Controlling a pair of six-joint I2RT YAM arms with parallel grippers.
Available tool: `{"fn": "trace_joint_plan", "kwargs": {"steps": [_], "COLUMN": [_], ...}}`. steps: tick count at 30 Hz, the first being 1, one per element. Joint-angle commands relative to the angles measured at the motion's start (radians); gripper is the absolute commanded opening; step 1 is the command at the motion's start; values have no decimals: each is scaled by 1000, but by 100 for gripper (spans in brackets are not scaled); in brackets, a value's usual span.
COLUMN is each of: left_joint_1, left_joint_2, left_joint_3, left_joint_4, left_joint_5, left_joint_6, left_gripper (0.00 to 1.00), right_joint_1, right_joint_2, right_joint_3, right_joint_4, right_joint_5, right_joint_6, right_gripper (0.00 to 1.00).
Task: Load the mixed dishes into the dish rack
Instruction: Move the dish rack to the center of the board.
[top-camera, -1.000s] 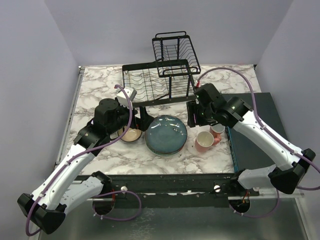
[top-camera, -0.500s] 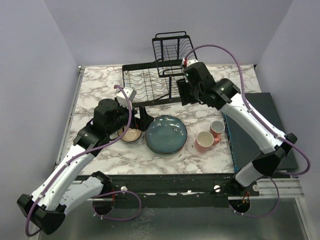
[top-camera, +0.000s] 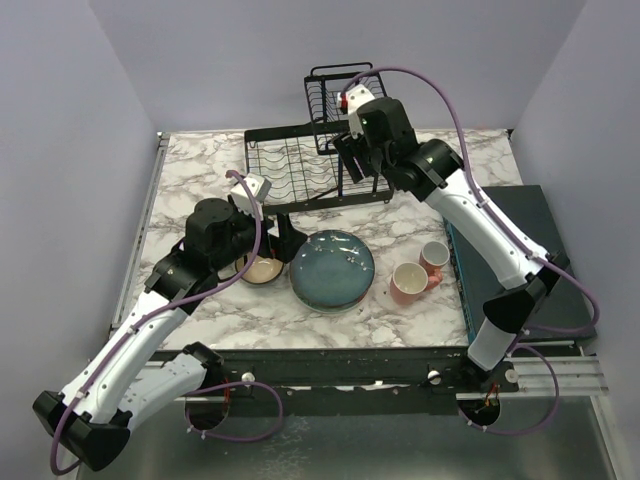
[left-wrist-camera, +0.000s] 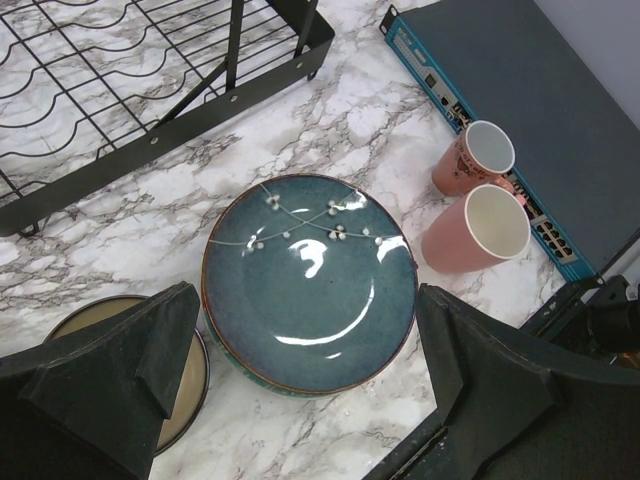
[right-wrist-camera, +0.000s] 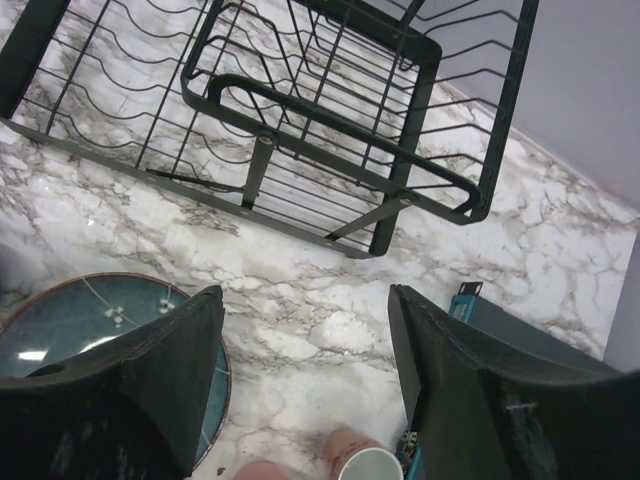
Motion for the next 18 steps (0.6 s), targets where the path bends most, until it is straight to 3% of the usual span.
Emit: {"fn": "trace_joint_plan", "kwargs": {"steps": [1,7,18], "left_joint_1": [4,4,4], "left_joint_2": [-18,-22,-42], "left_joint_3": [-8,-8,-11], "left_joint_4": [-3,-4,-1], "left_joint_5": [25,43,41], "left_joint_6": [-2,-6,-2], "left_gripper": [99,99,99], "right_joint_1": [-16,-56,-129], "right_joint_2": [27,31,85], "right_joint_3": [22,-20,-34], "right_joint_4": [101,202,218], "right_joint_5": [-22,-90,-304], "right_joint_6": [-157,-293,-553], "right_gripper": [75,78,76]}}
